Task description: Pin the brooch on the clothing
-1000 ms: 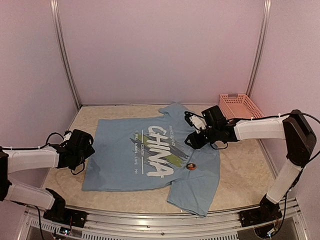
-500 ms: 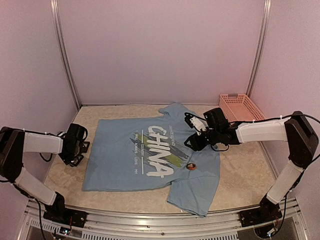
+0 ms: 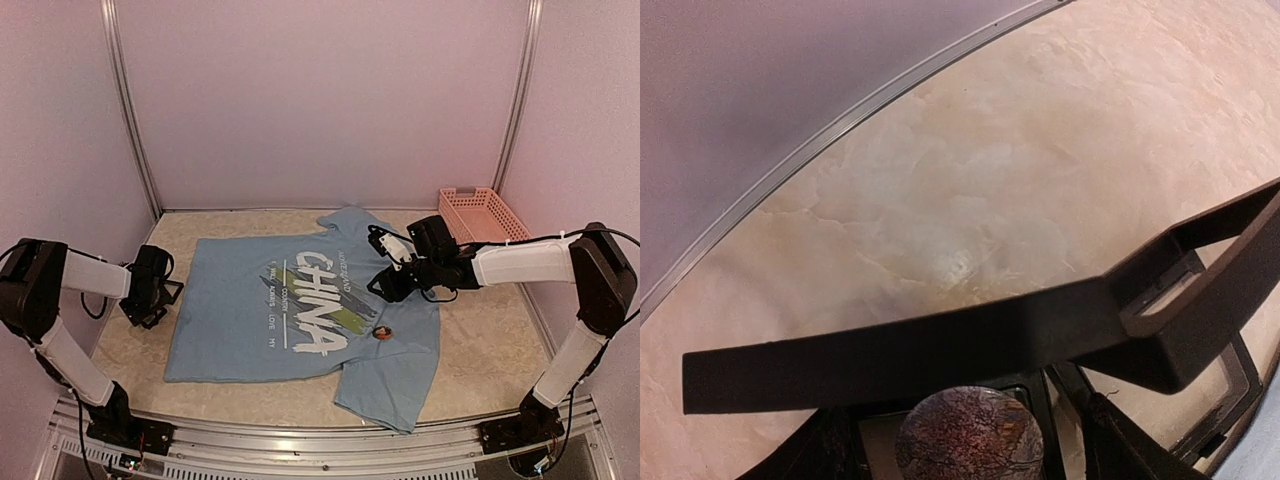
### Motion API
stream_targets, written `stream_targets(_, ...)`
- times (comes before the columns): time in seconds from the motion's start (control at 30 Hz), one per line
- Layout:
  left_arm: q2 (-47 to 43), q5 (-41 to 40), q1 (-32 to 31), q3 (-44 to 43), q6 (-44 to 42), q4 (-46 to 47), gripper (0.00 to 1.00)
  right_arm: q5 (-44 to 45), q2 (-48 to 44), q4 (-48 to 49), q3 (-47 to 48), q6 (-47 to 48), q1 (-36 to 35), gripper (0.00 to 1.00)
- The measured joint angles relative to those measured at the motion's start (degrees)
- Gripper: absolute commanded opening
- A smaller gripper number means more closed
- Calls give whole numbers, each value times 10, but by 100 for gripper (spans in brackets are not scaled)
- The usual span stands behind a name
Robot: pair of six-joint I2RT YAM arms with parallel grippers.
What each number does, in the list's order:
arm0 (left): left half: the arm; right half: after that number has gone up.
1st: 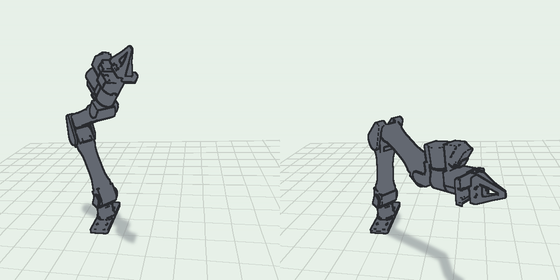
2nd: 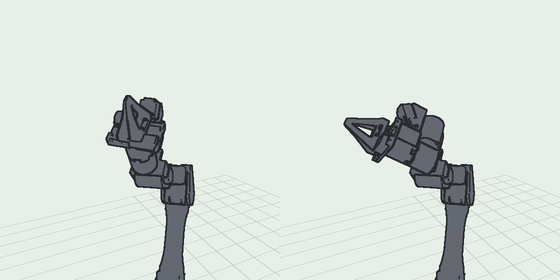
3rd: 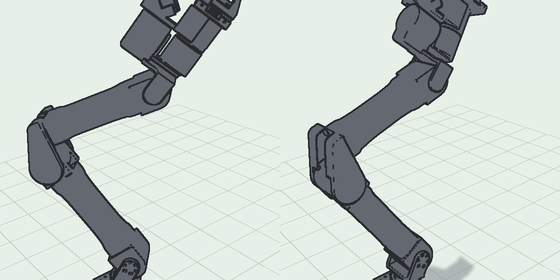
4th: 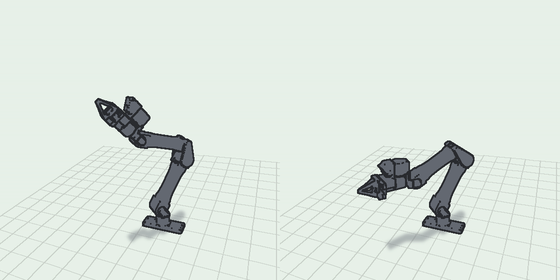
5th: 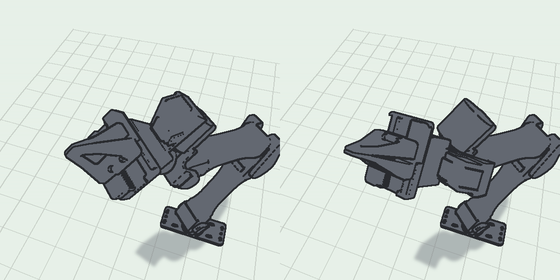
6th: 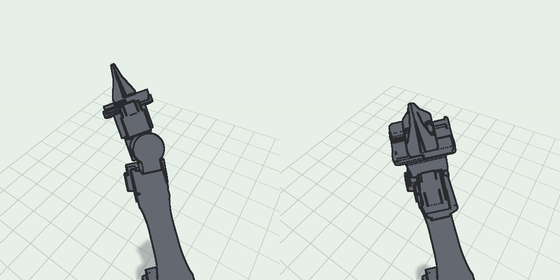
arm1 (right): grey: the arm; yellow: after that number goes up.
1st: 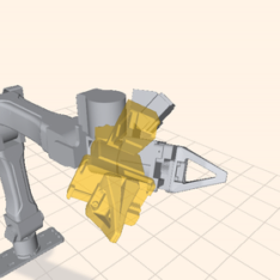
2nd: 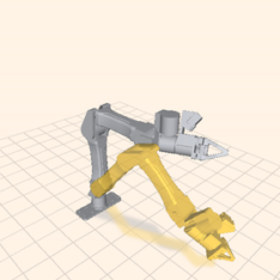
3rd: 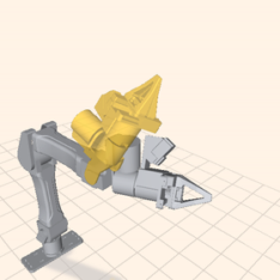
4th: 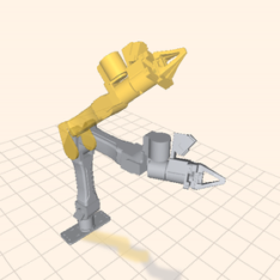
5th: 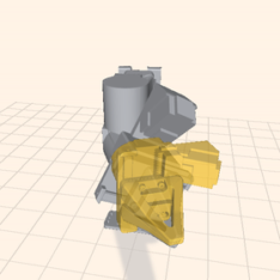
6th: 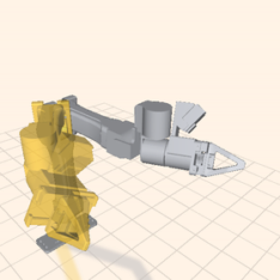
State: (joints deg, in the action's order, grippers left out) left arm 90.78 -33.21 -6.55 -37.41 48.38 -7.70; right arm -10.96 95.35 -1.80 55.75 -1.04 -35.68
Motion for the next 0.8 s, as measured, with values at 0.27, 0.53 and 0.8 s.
stream_targets(0.27,-2,9,-1,4,-16,11,67,-4,0,0,0,0,0,50)
stream_targets(0.53,-13,33,-52,13,-48,21,53,-4,0,0,0,14,0,50)
stream_targets(0.8,-29,50,-71,13,-61,1,64,-9,0,0,0,17,0,49)
